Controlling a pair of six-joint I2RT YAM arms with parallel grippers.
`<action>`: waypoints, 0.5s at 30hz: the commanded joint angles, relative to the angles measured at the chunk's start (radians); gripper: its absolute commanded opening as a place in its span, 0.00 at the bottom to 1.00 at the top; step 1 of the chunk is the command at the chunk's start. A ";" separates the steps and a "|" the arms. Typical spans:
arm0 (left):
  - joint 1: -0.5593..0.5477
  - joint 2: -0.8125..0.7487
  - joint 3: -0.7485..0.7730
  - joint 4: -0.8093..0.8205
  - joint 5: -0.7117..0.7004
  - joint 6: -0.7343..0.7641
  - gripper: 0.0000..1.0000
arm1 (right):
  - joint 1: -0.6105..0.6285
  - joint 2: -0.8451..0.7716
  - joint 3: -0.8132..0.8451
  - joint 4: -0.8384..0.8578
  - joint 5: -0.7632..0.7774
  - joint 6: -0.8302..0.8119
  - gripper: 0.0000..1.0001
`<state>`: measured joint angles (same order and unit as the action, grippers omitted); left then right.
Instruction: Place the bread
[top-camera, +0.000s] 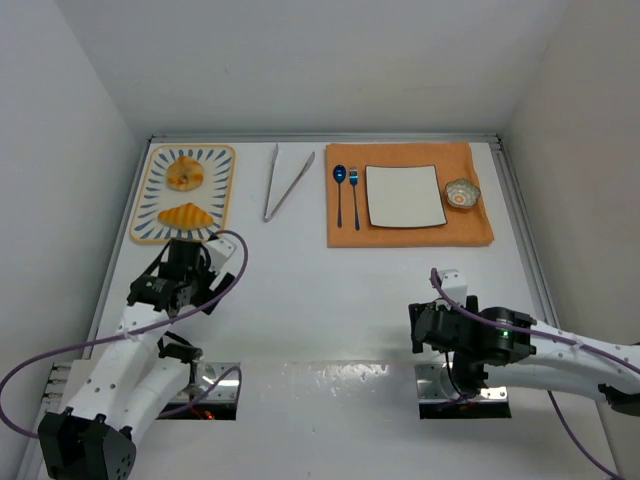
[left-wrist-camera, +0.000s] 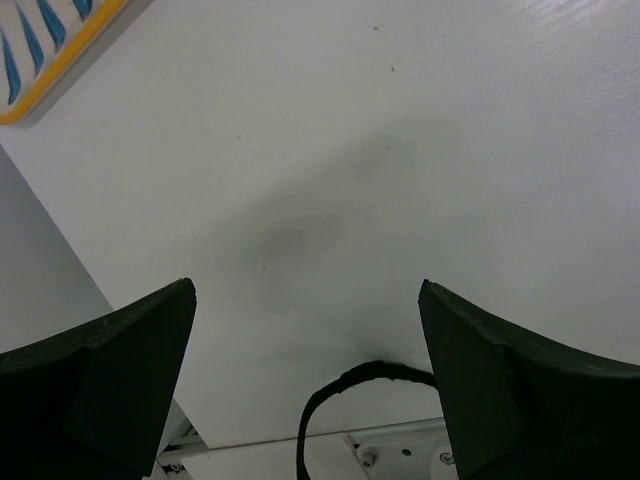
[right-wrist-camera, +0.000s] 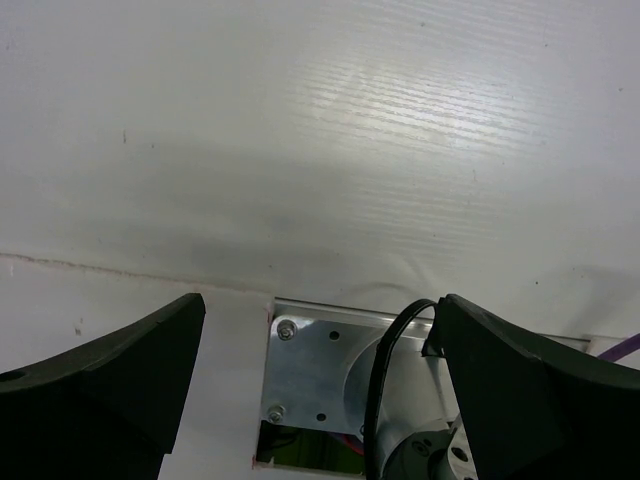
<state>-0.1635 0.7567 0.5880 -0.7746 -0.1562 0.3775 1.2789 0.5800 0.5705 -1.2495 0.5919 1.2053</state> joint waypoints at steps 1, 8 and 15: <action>0.009 -0.013 0.145 0.014 -0.020 -0.066 0.99 | 0.008 -0.003 -0.011 -0.047 -0.011 0.030 1.00; -0.002 0.302 0.577 -0.055 0.227 -0.107 0.99 | 0.002 0.011 0.044 0.028 0.097 -0.105 1.00; -0.065 0.914 0.988 -0.034 0.284 -0.264 0.99 | -0.064 0.161 0.241 0.128 0.171 -0.458 1.00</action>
<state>-0.2024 1.4750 1.4990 -0.7902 0.0624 0.2008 1.2549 0.6743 0.7033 -1.1988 0.7044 0.9379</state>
